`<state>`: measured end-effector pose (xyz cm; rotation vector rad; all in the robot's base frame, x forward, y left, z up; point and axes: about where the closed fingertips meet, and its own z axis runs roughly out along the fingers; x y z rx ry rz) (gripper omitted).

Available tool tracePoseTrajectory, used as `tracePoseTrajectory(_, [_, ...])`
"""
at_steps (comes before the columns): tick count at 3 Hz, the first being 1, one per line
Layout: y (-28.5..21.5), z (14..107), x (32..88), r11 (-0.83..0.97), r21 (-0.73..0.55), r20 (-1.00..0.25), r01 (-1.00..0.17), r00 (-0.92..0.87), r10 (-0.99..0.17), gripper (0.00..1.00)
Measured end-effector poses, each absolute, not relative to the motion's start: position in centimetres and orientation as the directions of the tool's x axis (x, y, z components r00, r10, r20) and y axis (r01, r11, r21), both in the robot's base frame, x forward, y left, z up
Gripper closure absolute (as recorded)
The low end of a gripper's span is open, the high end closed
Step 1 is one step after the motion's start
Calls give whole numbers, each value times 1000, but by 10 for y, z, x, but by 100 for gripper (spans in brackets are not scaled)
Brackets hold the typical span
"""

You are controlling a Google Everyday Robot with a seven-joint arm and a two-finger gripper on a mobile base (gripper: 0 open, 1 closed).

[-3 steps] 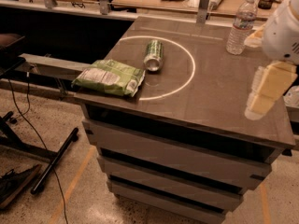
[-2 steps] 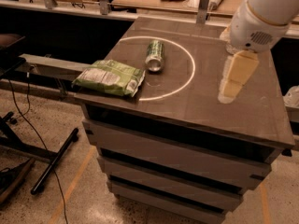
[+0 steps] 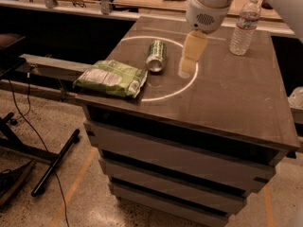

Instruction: Place green can upright

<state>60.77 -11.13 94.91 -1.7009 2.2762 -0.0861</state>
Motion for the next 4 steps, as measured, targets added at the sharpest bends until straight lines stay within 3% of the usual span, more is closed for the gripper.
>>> tracePoseTrajectory(2, [-83,927,679,615,-182,-274,-767,-561,-781,0])
tracePoseTrajectory(4, [-77,923,686,688,-156,-299,-708,-630,-716,0])
